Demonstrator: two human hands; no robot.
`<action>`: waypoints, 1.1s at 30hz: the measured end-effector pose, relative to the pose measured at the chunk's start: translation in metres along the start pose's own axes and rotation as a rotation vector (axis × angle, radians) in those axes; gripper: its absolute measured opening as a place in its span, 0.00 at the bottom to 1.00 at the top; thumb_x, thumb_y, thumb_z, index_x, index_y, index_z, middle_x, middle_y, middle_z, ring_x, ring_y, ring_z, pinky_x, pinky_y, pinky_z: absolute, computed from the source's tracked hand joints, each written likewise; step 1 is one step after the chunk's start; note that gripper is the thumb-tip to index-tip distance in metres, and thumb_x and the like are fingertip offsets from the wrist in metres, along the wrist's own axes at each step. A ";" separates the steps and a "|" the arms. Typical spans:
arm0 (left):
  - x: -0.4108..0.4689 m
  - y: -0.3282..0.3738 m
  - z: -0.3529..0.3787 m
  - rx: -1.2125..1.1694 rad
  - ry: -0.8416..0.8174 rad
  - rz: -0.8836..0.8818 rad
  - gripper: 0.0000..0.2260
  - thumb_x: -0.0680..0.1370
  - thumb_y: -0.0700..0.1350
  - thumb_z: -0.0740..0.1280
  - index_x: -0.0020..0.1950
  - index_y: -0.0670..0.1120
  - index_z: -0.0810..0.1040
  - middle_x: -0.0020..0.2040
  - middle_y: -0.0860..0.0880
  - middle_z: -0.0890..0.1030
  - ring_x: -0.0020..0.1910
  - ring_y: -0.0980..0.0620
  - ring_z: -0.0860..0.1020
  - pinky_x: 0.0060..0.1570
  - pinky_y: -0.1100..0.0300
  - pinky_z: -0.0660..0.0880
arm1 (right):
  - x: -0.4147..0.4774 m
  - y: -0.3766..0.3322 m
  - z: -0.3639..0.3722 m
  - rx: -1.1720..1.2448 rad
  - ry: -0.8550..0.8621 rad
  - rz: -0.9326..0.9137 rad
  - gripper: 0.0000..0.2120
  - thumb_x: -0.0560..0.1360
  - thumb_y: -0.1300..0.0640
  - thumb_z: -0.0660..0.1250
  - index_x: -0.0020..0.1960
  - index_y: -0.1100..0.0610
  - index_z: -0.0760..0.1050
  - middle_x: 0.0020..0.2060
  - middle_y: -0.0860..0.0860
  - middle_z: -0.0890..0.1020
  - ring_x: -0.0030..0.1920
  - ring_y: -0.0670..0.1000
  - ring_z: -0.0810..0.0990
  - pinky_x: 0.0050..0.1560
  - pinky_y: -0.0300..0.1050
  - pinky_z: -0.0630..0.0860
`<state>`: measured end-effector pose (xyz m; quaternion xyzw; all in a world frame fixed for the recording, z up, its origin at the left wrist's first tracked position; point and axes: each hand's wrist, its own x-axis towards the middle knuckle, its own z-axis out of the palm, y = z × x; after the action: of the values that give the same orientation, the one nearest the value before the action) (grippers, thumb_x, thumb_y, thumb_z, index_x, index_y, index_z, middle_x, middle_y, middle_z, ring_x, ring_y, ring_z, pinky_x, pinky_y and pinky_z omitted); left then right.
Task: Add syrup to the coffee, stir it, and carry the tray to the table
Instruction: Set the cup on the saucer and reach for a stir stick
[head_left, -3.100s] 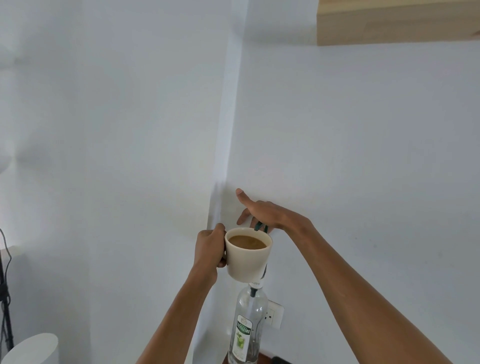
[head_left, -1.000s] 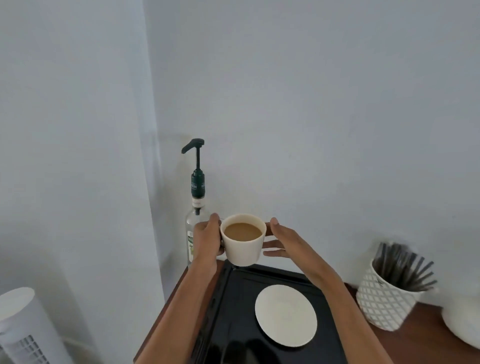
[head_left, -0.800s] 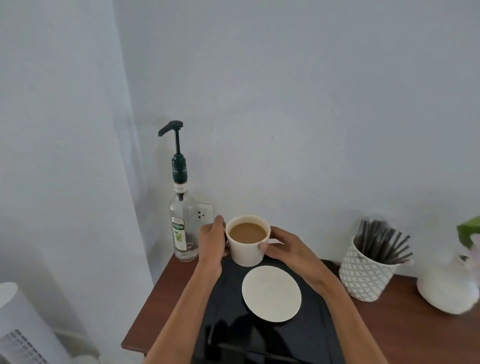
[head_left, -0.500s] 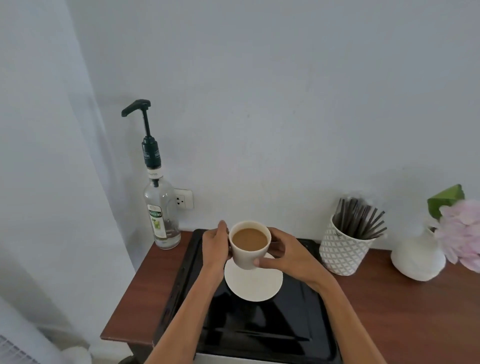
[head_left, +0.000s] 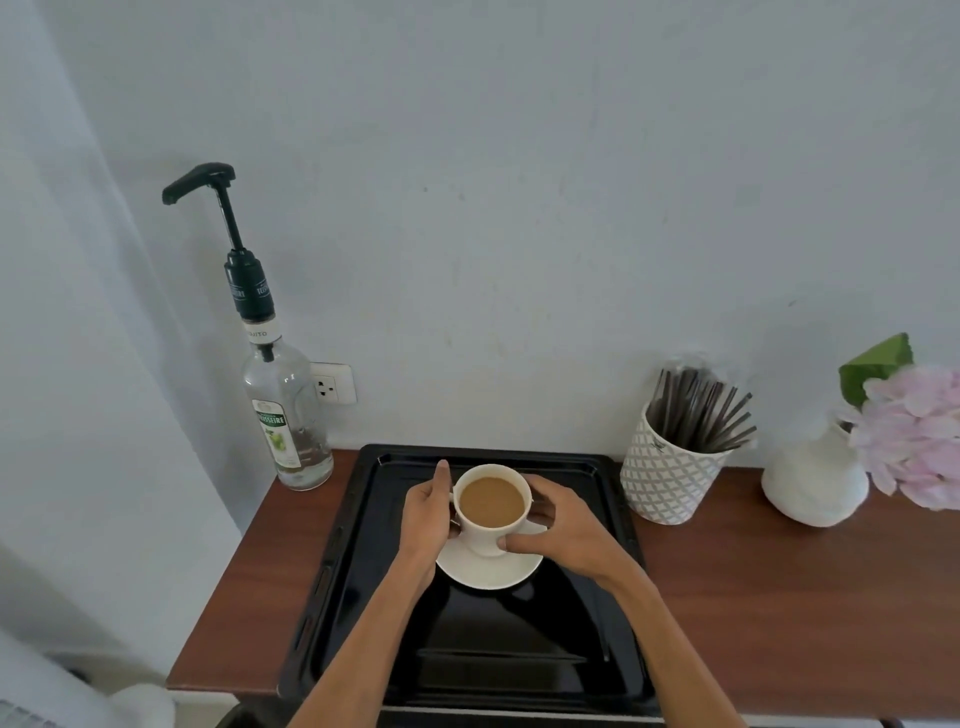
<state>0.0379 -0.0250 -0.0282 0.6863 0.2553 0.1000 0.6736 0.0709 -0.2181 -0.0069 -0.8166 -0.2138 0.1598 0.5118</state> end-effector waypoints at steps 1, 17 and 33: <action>0.001 -0.001 0.000 0.004 -0.008 -0.002 0.25 0.83 0.58 0.57 0.39 0.40 0.78 0.32 0.45 0.78 0.31 0.52 0.75 0.29 0.62 0.72 | 0.000 0.002 0.001 0.002 -0.001 0.006 0.36 0.62 0.53 0.84 0.68 0.47 0.77 0.61 0.44 0.84 0.64 0.46 0.82 0.71 0.54 0.76; 0.011 0.000 -0.003 0.130 -0.081 0.077 0.24 0.84 0.54 0.60 0.33 0.41 0.75 0.28 0.48 0.75 0.29 0.54 0.71 0.34 0.59 0.65 | -0.005 -0.005 -0.023 -0.057 -0.028 0.104 0.41 0.67 0.53 0.83 0.76 0.49 0.69 0.66 0.46 0.79 0.66 0.46 0.79 0.71 0.46 0.74; 0.017 0.009 -0.006 0.235 -0.126 0.060 0.24 0.83 0.50 0.62 0.27 0.46 0.64 0.20 0.55 0.64 0.26 0.52 0.64 0.33 0.56 0.59 | -0.062 -0.023 -0.155 -0.554 0.847 0.213 0.12 0.78 0.61 0.69 0.59 0.52 0.82 0.40 0.50 0.82 0.40 0.53 0.80 0.39 0.42 0.71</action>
<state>0.0513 -0.0111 -0.0223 0.7727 0.2016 0.0463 0.6001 0.0881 -0.3604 0.0821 -0.9318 0.0620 -0.1963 0.2989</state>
